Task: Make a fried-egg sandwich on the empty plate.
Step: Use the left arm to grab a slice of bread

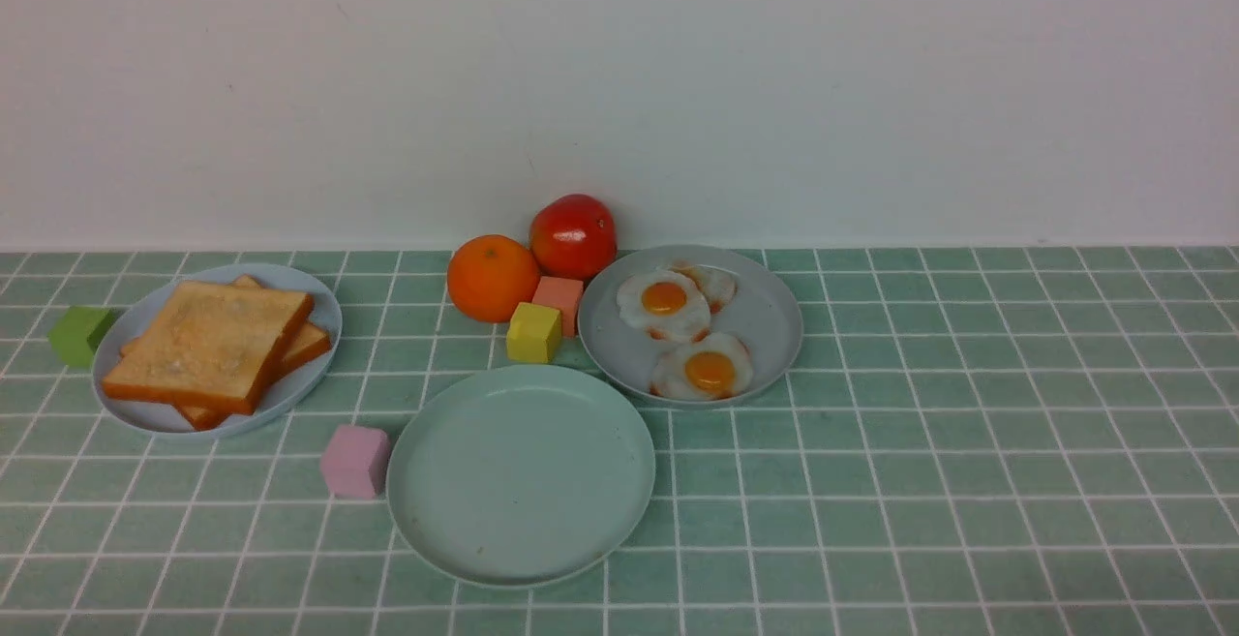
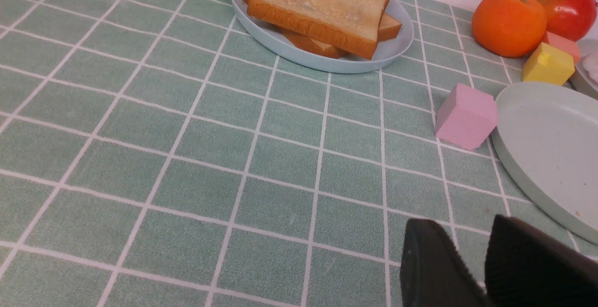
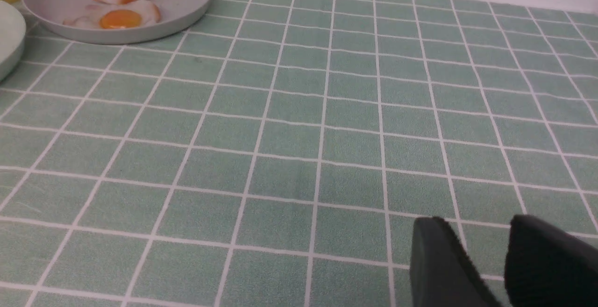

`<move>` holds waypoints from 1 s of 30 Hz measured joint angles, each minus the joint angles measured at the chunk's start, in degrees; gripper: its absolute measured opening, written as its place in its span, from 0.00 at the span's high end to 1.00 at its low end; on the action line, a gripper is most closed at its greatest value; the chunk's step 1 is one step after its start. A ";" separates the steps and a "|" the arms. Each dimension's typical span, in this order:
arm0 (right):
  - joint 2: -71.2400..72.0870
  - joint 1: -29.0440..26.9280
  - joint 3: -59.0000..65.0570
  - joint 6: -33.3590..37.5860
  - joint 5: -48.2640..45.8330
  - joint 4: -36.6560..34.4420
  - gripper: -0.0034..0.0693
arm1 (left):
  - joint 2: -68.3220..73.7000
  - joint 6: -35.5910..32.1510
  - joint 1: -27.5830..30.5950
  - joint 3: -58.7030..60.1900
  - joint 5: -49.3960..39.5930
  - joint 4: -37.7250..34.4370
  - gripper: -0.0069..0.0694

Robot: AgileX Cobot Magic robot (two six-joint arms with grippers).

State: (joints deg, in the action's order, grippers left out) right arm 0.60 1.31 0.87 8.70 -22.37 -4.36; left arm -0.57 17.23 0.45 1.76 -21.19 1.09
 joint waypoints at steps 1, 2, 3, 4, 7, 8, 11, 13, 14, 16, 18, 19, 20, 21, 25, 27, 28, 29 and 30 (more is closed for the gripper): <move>0.00 0.00 0.00 0.00 0.00 0.00 0.62 | 0.00 0.00 0.00 0.00 0.00 0.00 0.65; 0.00 0.00 0.00 0.00 0.00 0.00 0.62 | 0.00 0.00 0.00 0.00 0.00 0.00 0.65; 0.00 0.00 0.00 0.00 0.00 0.00 0.62 | 0.00 0.00 0.00 0.00 0.00 0.00 0.65; 0.00 0.00 0.00 0.00 0.00 0.00 0.62 | 0.00 0.00 0.00 0.00 0.00 0.00 0.65; 0.00 0.00 0.00 0.00 0.00 0.00 0.62 | 0.00 0.00 0.00 0.00 0.00 0.00 0.64; 0.00 0.00 0.00 0.00 0.00 0.00 0.62 | 0.00 0.00 0.00 0.00 0.00 0.00 0.64; 0.00 0.00 0.00 0.00 0.00 0.00 0.62 | 0.00 0.00 0.00 0.00 0.00 0.00 0.64; 0.00 0.00 0.00 0.00 0.00 0.00 0.62 | 0.00 0.00 0.00 0.00 0.00 0.00 0.64; 0.00 0.00 0.00 0.00 0.00 0.00 0.62 | 0.00 0.00 0.00 0.00 0.00 0.00 0.64; 0.00 0.00 0.00 0.00 0.00 0.00 0.62 | 0.00 0.00 0.00 0.00 0.00 0.00 0.64; 0.00 0.00 0.00 0.00 0.00 0.00 0.62 | 0.00 0.06 0.00 0.00 0.48 -0.20 0.64; 0.00 0.00 0.00 0.00 0.00 0.00 0.62 | 0.00 0.20 0.00 0.00 1.23 -0.67 0.64; 0.00 0.00 0.00 0.00 0.00 0.00 0.62 | 0.00 0.66 0.00 0.00 2.78 -1.91 0.64; 0.00 0.00 0.00 0.00 0.00 0.00 0.62 | 0.00 1.72 0.00 0.00 5.24 -4.25 0.64; 0.00 0.00 0.00 0.00 0.00 0.00 0.62 | 0.00 6.36 0.00 0.00 13.77 -13.90 0.63; 0.00 0.00 0.00 0.00 0.00 0.00 0.62 | 0.00 7.62 0.00 0.00 16.77 -17.48 0.63; 0.00 0.00 0.00 0.00 0.00 0.00 0.62 | 0.00 8.15 0.00 0.00 19.18 -19.94 0.63; 0.00 0.00 0.00 0.00 0.00 0.00 0.62 | 0.00 8.30 0.00 0.00 21.19 -21.96 0.63; 0.00 0.00 0.00 0.00 0.00 0.00 0.62 | 0.00 8.37 0.00 0.00 21.67 -22.35 0.63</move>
State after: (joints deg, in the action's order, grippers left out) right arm 0.60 1.31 0.87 8.70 -22.37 -4.36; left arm -0.57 25.60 0.45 1.76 0.48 -21.26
